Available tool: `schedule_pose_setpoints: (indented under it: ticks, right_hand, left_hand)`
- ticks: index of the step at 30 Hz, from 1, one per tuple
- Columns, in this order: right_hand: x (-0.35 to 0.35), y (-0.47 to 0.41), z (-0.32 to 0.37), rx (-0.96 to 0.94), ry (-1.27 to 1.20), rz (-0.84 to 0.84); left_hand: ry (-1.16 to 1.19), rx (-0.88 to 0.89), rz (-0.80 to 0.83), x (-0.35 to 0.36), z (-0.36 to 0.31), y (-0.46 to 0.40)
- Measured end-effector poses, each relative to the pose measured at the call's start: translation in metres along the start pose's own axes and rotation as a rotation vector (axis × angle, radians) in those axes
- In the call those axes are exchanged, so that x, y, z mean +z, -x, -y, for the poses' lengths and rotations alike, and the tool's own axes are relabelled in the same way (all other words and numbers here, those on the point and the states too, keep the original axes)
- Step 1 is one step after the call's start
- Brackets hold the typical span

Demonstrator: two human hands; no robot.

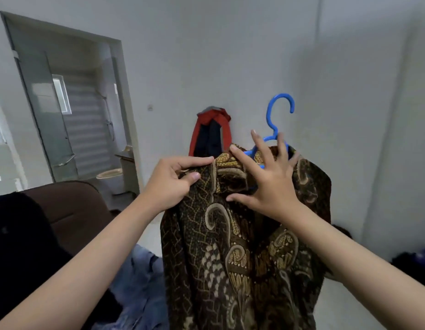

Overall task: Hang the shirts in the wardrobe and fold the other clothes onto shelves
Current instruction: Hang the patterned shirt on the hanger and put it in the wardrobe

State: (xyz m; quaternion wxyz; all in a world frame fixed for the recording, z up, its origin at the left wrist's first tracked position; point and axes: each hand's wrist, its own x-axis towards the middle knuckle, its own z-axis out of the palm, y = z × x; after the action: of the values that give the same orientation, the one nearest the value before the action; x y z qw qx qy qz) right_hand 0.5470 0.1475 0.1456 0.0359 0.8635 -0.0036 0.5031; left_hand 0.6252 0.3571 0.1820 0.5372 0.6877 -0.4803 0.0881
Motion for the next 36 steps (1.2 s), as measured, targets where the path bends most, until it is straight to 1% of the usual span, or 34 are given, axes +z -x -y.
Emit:
schedule_pose_setpoints:
  ticks: [3,6,10,15,17,20,24,29,36]
  right_hand:
    - [-0.023,0.011,-0.001,0.05,0.114,0.038]
    - [-0.046,0.029,0.0,0.177,0.145,0.0]
    - [-0.081,0.057,-0.002,0.275,0.197,-0.027]
    - [-0.135,0.081,-0.01,0.409,0.315,0.037]
    - [-0.157,0.088,-0.017,0.434,0.317,0.075]
    - [-0.19,0.097,-0.034,0.422,0.267,0.1]
    - [-0.23,0.111,-0.057,0.462,0.212,-0.004]
    - [-0.276,0.128,-0.087,0.473,0.313,-0.123]
    - [-0.339,0.152,-0.131,0.455,0.451,-0.187]
  left_hand:
    - [0.069,0.035,0.071,0.005,-0.005,0.001]
    - [0.175,0.049,0.116,0.017,-0.007,0.005]
    - [0.278,0.104,0.208,0.043,-0.017,0.008]
    - [0.396,0.168,0.31,0.082,-0.039,0.007]
    - [0.442,0.168,0.338,0.099,-0.047,0.003]
    - [0.525,0.137,0.387,0.128,-0.056,-0.001]
    - [0.593,0.141,0.422,0.169,-0.074,-0.004]
    - [0.675,0.172,0.482,0.219,-0.109,-0.009]
    - [0.75,0.223,0.531,0.289,-0.162,-0.012]
